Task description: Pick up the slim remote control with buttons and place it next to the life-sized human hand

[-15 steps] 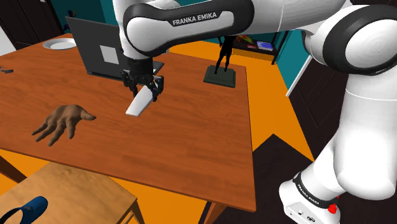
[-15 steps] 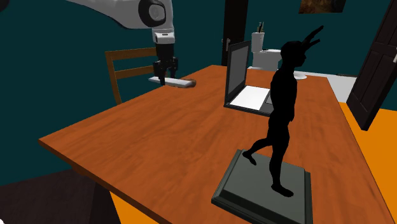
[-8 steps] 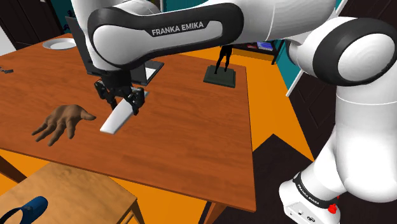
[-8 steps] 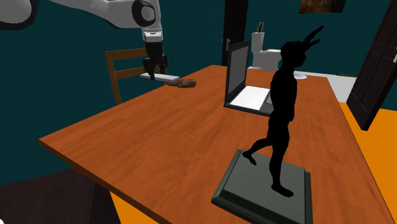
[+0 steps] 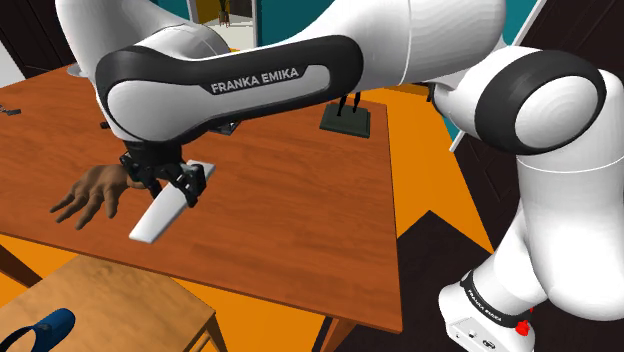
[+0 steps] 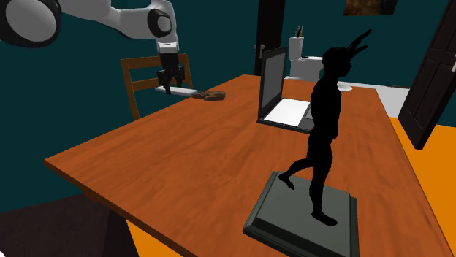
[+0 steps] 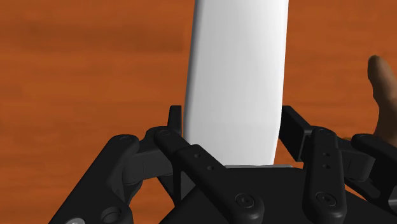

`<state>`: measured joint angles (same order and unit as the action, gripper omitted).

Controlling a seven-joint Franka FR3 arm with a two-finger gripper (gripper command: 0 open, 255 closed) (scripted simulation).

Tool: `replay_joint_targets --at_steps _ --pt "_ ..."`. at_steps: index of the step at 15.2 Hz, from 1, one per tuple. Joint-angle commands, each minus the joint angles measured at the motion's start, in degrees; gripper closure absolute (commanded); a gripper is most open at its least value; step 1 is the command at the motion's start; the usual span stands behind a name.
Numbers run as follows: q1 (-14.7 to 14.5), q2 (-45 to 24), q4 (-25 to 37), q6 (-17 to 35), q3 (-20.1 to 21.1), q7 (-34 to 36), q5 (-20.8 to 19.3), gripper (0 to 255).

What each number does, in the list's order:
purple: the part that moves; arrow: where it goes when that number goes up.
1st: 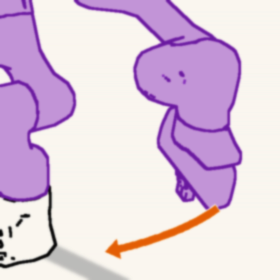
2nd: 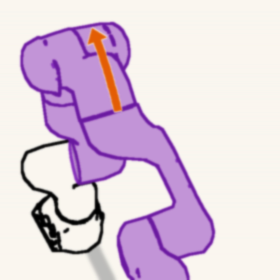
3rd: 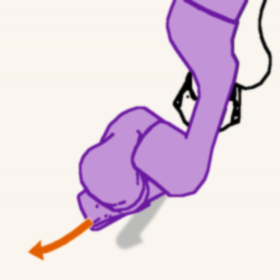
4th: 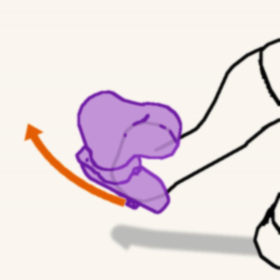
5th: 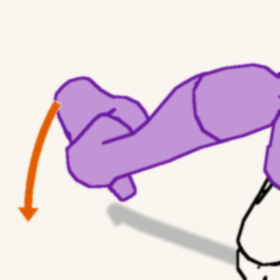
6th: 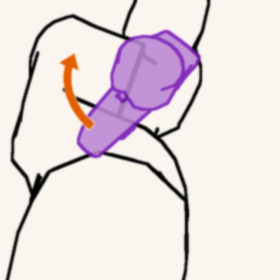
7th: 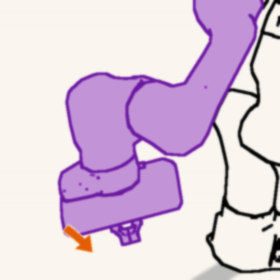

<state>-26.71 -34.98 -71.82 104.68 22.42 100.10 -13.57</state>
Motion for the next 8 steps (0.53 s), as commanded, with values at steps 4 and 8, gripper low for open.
replay_joint_targets --at_steps 4,8 --pt "0.24 -0.54 -2.95 3.45 -0.19 0.39 -0.32 255" --pt "0.36 -1.24 -4.95 6.09 -0.4 0.68 -0.66 255"
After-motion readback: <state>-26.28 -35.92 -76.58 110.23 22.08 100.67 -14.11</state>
